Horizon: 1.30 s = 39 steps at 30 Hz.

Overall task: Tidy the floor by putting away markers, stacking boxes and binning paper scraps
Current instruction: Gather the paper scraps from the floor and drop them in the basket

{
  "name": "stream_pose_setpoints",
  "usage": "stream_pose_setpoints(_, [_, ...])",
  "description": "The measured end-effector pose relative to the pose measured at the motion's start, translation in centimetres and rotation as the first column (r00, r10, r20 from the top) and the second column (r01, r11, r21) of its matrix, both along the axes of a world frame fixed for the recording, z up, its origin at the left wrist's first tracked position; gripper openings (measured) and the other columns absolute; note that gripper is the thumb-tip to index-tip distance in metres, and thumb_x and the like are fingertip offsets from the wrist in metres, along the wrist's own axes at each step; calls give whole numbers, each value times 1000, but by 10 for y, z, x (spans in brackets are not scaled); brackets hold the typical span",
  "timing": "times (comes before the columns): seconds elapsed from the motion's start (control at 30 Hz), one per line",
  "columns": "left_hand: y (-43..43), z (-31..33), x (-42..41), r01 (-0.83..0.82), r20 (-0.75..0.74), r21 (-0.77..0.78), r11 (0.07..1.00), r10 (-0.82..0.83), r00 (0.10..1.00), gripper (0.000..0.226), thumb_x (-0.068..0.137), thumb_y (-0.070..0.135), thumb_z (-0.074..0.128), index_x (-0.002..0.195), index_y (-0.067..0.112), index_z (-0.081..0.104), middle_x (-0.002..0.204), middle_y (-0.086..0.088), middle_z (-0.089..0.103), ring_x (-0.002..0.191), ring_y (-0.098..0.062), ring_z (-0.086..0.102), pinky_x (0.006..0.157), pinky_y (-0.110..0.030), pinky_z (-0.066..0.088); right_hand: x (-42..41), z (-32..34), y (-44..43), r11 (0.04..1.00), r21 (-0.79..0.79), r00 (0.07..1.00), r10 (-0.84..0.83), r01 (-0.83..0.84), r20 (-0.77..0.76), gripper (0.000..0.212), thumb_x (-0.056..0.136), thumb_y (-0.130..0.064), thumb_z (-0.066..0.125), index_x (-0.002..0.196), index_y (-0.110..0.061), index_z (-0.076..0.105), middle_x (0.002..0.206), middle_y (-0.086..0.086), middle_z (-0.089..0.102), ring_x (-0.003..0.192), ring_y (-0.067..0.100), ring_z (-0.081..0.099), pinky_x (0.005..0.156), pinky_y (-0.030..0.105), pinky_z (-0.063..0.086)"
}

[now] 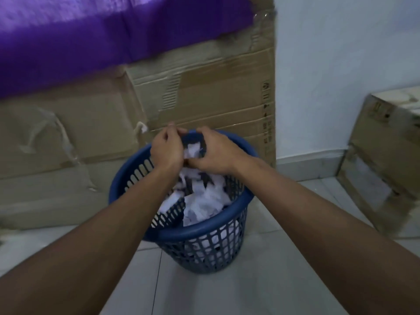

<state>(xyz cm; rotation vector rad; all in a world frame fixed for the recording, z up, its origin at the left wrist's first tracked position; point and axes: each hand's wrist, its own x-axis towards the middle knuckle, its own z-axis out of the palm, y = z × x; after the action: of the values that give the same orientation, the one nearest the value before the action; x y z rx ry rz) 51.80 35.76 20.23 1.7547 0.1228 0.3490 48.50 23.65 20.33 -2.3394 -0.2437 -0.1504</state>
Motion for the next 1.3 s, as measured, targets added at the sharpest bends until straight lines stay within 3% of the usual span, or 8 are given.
stream_pose_setpoints(0.1, [-4, 0, 3, -46, 19, 59, 997, 45, 999, 42, 101, 38, 37, 74, 29, 68, 85, 10, 67, 78, -11, 61, 67, -31, 49, -2, 0, -10, 991, -131, 1000, 9, -12, -22, 75, 84, -49, 71, 143, -12, 42, 141, 9, 48, 122, 27, 52, 94, 36, 46])
stream_pose_setpoints(0.27, [-28, 1, 1, 1, 79, 86, 996, -8, 997, 38, 102, 32, 39, 73, 30, 64, 80, 14, 65, 69, -1, 55, 59, -22, 40, -14, -2, -27, 993, -36, 979, -104, 112, 173, 20, 92, -21, 58, 106, -14, 72, 106, 6, 71, 96, 21, 64, 85, 36, 53])
stream_pose_setpoints(0.47, [-82, 7, -15, 134, 199, 97, 986, -151, 968, 40, 101, 28, 42, 65, 26, 60, 69, 11, 63, 65, -3, 56, 58, -21, 42, -32, 2, -65, 950, 140, 876, -312, 279, 368, 16, 92, -20, 58, 86, -18, 73, 74, -5, 67, 71, 14, 62, 65, 27, 48])
stream_pose_setpoints(0.63, [-136, 13, -33, 288, 235, 128, 949, -311, 921, 39, 100, 30, 43, 66, 26, 62, 66, 10, 64, 57, 1, 53, 56, -22, 41, -63, -2, -114, 888, 183, 808, -460, 422, 369, 18, 92, -26, 57, 81, -19, 69, 73, -1, 71, 72, 22, 66, 68, 39, 55])
stream_pose_setpoints(0.77, [-188, 13, -58, 407, 262, 130, 904, -427, 865, 38, 98, 28, 45, 63, 26, 61, 63, 10, 63, 54, 5, 54, 59, -26, 41, -99, -10, -161, 814, 199, 744, -579, 545, 332, 20, 93, -27, 55, 84, -19, 71, 70, -4, 71, 68, 19, 66, 68, 38, 55])
stream_pose_setpoints(0.9, [-235, 1, -88, 540, 241, 171, 824, -567, 788, 38, 97, 32, 46, 64, 26, 63, 66, 8, 67, 64, -8, 61, 68, -29, 49, -139, -18, -201, 723, 240, 658, -690, 647, 302, 22, 92, -26, 55, 80, -18, 71, 66, -4, 69, 64, 14, 65, 62, 35, 55])
stream_pose_setpoints(1.1, [-294, -29, -142, 689, 225, 323, 649, -759, 610, 36, 93, 36, 47, 63, 30, 65, 64, 16, 67, 61, 5, 59, 53, -10, 39, -212, -33, -255, 573, 205, 525, -815, 793, 247, 25, 94, -30, 55, 75, -18, 67, 67, -4, 68, 64, 17, 64, 62, 39, 54])
stream_pose_setpoints(1.3, [-338, -73, -207, 843, 110, 409, 349, -936, 334, 39, 98, 38, 46, 65, 28, 64, 65, 13, 67, 60, 1, 60, 53, -21, 44, -299, -46, -291, 391, 167, 356, -912, 905, 204, 28, 94, -29, 56, 73, -16, 67, 65, -1, 68, 63, 17, 64, 63, 41, 55])
